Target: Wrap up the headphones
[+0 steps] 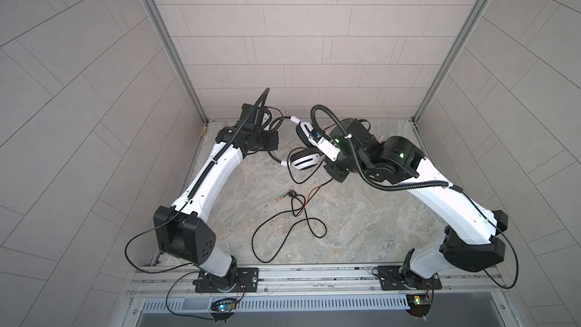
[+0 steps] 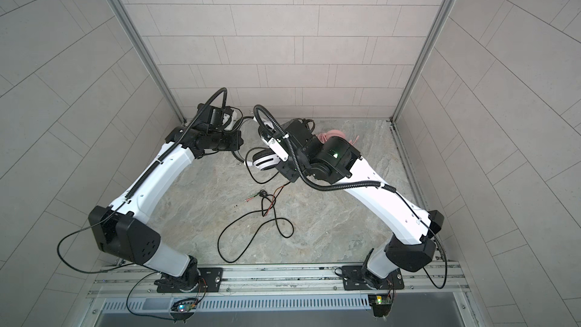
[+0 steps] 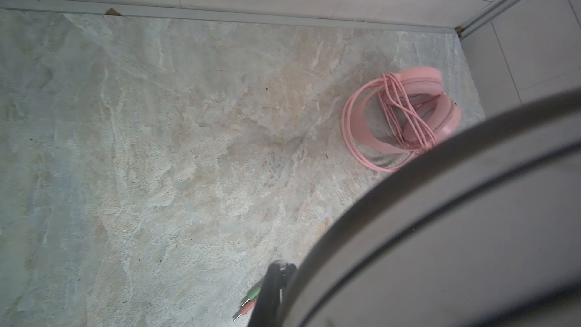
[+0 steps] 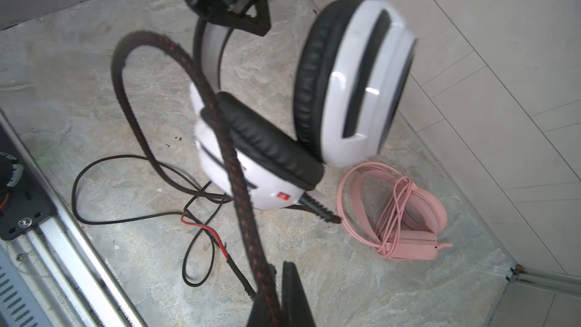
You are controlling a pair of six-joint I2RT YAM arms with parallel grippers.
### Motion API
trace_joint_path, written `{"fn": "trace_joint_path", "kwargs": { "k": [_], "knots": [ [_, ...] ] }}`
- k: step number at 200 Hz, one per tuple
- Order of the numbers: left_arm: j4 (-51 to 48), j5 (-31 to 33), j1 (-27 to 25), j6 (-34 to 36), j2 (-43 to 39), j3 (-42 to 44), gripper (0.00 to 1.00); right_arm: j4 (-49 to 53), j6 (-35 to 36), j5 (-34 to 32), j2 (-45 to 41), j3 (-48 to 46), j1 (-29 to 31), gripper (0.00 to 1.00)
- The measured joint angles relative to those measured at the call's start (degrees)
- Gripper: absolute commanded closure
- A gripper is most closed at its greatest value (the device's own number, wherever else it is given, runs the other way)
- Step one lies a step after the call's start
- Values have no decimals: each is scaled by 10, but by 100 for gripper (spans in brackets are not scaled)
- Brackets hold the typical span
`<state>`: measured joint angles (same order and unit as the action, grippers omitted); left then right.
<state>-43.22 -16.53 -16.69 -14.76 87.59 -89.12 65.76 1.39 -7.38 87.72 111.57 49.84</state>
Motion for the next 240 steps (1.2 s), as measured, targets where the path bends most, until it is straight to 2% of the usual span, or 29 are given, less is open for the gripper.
{"fn": "trace_joint_path", "kwargs": {
  "k": [52, 79, 112, 151, 202, 240],
  "knots": [
    [-2, -83, 0, 40, -51, 11, 100, -21, -1, -10, -15, -26, -77, 100],
    [-5, -138, 0, 51, -52, 11, 100, -31, -1, -9, -29, -32, -94, 100],
    [-9, -207, 0, 54, -42, 11, 100, -58, -1, -1, -44, -39, -95, 100],
    [-9, -257, 0, 54, -38, 14, 100, -82, -2, 18, -49, -43, -95, 100],
    [-14, -283, -7, 54, -26, 14, 100, -100, -4, 65, -47, -43, -89, 100],
    [-30, -285, -12, 55, -10, 13, 100, -91, 10, 26, -23, -28, -51, 100]
  ]
}}
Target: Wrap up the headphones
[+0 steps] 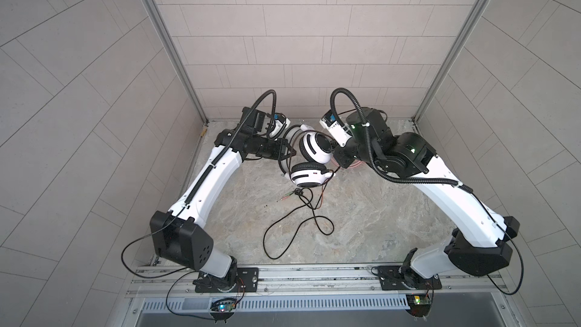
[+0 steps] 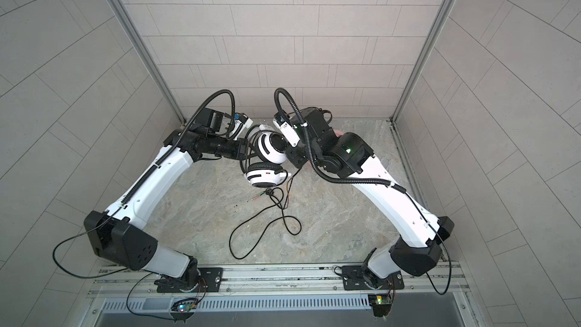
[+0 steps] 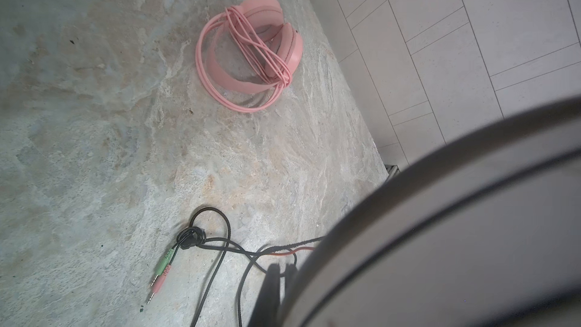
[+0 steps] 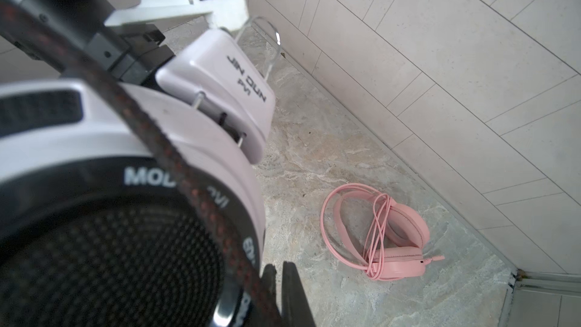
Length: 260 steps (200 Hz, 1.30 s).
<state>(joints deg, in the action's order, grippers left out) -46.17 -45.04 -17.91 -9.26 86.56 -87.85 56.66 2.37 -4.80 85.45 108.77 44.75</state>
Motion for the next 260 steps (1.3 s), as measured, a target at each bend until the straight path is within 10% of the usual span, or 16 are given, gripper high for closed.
{"fn": "trace_joint_path", "kwargs": {
  "k": [125, 260],
  "knots": [
    [-12, 1, -24, 0, 2, -11, 100, -24, -4, -137, 4, -15, -7, 100],
    [40, -25, -32, -20, -18, 8, 100, -118, -71, 3, -47, -155, -163, 100]
  ]
}}
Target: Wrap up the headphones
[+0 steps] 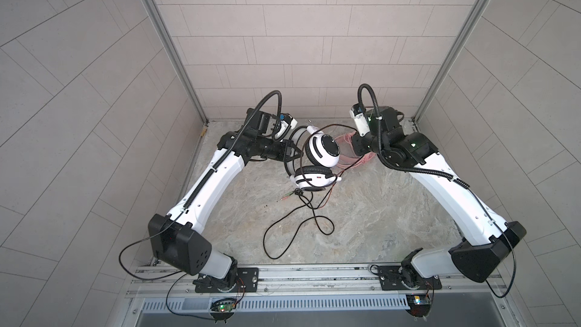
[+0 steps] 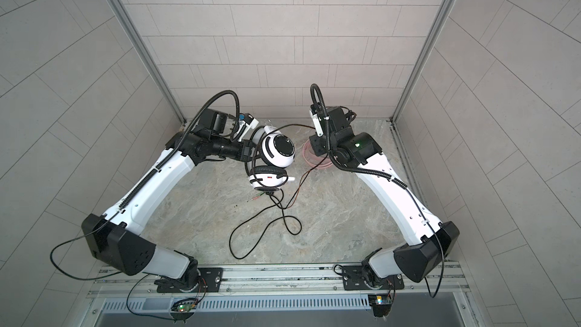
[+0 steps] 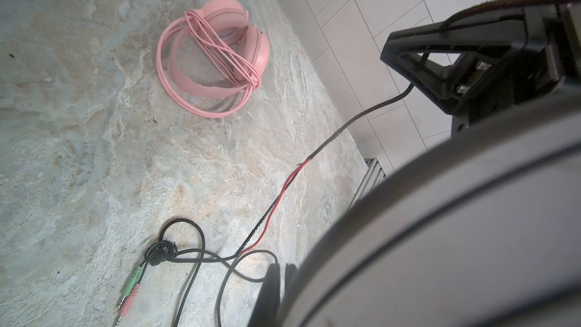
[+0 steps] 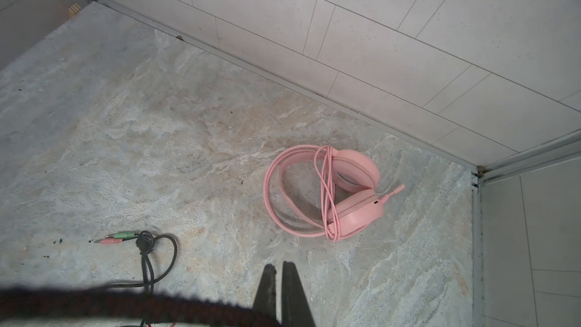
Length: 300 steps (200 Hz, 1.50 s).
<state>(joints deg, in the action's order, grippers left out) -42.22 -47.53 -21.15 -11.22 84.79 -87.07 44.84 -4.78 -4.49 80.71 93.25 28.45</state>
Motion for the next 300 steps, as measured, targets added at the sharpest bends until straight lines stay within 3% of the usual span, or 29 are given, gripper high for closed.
{"fn": "trace_joint_path", "kwargs": {
  "k": [106, 188, 223, 255, 300],
  "knots": [
    [126, -49, 5, -80, -25, 30, 100, -49, -19, 40, 7, -106, -2, 100],
    [351, -64, 37, -244, -47, 90, 100, -110, -58, 93, 1, -177, -2, 100],
    [381, -16, 39, -275, -55, 90, 100, -133, -81, 118, 1, -198, 16, 100],
    [383, 67, 39, -295, -67, 90, 100, -149, -92, 127, 1, -205, 49, 100],
    [288, 178, 55, -251, -85, 78, 100, -154, -90, 102, -18, -244, 52, 100]
  ]
}}
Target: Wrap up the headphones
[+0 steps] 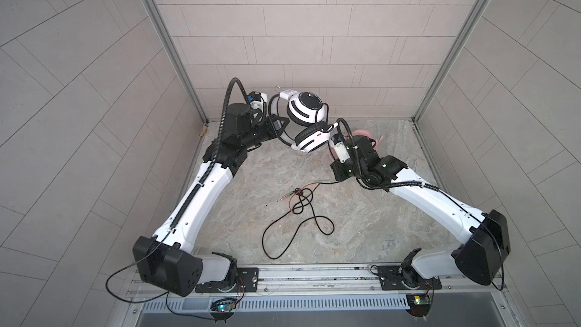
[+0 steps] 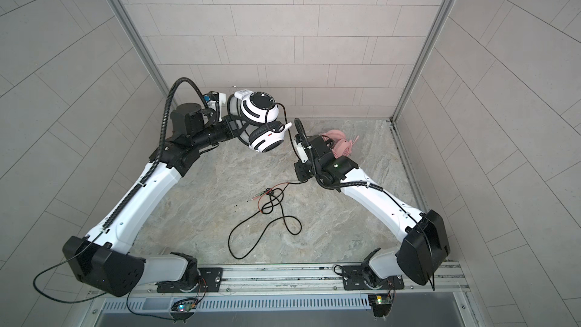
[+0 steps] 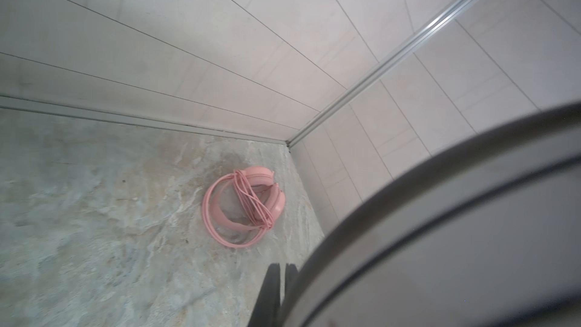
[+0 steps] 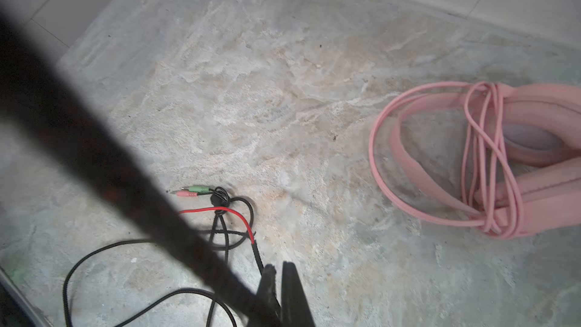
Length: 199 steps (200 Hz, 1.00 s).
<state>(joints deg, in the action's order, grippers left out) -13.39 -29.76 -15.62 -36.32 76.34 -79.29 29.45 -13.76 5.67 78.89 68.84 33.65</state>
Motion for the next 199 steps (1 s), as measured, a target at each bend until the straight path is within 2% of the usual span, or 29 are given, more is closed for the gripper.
{"fn": "trace_joint_path", "kwargs": {
  "k": [37, 59, 86, 124, 165, 199],
  "knots": [
    [-68, 46, 72, 7, -3, 0, 100, 6, -5, -26, -77, -51, -50, 100],
    [-88, 64, 131, -18, -3, 0, 100, 6, -13, -40, -130, -72, -75, 100],
    [-96, 101, 184, -60, -3, 3, 100, 2, -15, -45, -163, -84, -74, 100],
    [-108, 134, 208, -77, -3, 9, 100, 4, -19, -66, -183, -100, -82, 100],
    [-123, 137, 226, -65, -16, 23, 100, 7, -36, -65, -252, -116, -174, 100],
    [-139, 121, 250, -45, -23, 25, 100, 8, -43, -39, -265, -116, -228, 100]
  ]
}}
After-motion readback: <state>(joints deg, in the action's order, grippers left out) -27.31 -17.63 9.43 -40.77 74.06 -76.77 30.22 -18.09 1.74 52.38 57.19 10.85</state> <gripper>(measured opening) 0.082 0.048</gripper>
